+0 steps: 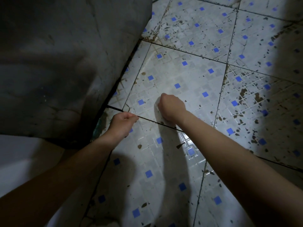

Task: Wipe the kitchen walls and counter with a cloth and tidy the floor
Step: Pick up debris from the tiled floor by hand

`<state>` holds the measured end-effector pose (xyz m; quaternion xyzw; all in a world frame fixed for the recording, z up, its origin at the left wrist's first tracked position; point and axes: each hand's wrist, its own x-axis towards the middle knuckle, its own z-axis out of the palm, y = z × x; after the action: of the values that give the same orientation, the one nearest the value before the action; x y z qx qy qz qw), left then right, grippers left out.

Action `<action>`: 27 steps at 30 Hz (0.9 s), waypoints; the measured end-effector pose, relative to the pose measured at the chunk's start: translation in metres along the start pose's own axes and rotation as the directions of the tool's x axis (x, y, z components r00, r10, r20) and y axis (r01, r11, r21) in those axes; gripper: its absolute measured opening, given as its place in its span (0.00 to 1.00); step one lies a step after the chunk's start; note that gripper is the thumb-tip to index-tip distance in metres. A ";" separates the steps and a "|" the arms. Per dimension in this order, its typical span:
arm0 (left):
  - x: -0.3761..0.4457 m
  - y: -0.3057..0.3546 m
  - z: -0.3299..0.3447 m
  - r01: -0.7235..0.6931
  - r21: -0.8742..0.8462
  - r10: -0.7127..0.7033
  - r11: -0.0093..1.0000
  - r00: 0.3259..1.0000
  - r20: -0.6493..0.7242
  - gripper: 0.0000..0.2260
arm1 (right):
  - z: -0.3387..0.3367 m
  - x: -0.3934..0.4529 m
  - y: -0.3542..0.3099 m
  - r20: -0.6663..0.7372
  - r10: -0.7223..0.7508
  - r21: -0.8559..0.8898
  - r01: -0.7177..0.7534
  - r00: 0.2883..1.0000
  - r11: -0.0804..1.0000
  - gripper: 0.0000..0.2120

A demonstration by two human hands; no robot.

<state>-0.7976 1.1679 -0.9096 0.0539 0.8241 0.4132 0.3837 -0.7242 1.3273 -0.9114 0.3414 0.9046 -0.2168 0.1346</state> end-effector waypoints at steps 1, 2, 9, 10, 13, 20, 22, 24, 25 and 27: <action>0.000 -0.001 -0.001 -0.001 0.007 0.001 1.000 1.000 -0.001 0.05 | 0.000 -0.003 0.000 0.009 -0.012 -0.029 0.012 1.000 1.000 0.10; -0.001 -0.001 -0.001 -0.003 0.011 0.003 1.000 1.000 -0.003 0.05 | -0.001 -0.006 0.001 0.019 -0.022 -0.048 0.023 1.000 0.999 0.10; -0.009 -0.005 -0.005 -0.004 0.010 0.004 1.000 1.000 0.003 0.07 | 0.003 -0.020 0.013 0.043 0.010 0.161 -0.017 0.999 0.987 0.16; -0.011 -0.005 -0.005 -0.004 0.013 0.004 1.000 1.000 0.009 0.07 | 0.005 -0.022 0.014 0.044 0.018 0.226 -0.027 0.999 0.974 0.16; -0.017 -0.007 -0.006 -0.009 0.019 0.008 1.000 1.000 0.021 0.07 | 0.007 -0.032 0.013 0.063 0.075 0.443 -0.095 0.995 0.892 0.15; -0.029 -0.012 -0.008 -0.032 0.098 0.026 0.995 0.998 0.057 0.04 | 0.017 -0.068 0.016 0.305 0.193 0.778 -0.361 0.932 0.513 0.17; -0.032 -0.014 -0.009 -0.028 0.101 0.021 0.994 0.997 0.068 0.05 | 0.017 -0.076 0.019 0.358 0.154 0.776 -0.385 0.921 0.499 0.18; -0.035 -0.015 -0.010 -0.029 0.108 0.021 0.994 0.997 0.078 0.05 | 0.016 -0.083 0.021 0.402 0.146 0.761 -0.418 0.904 0.496 0.18; -0.036 -0.016 -0.011 -0.031 0.114 0.022 0.993 0.997 0.076 0.05 | 0.015 -0.085 0.021 0.423 0.149 0.759 -0.440 0.894 0.481 0.18; -0.038 -0.016 -0.011 -0.038 0.126 0.031 0.991 0.998 0.062 0.04 | 0.011 -0.090 0.022 0.464 0.164 0.754 -0.485 0.871 0.443 0.16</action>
<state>-0.7745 1.1350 -0.8944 0.1048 0.8358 0.3646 0.3969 -0.6425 1.2867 -0.8922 0.4912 0.5593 -0.6539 0.1351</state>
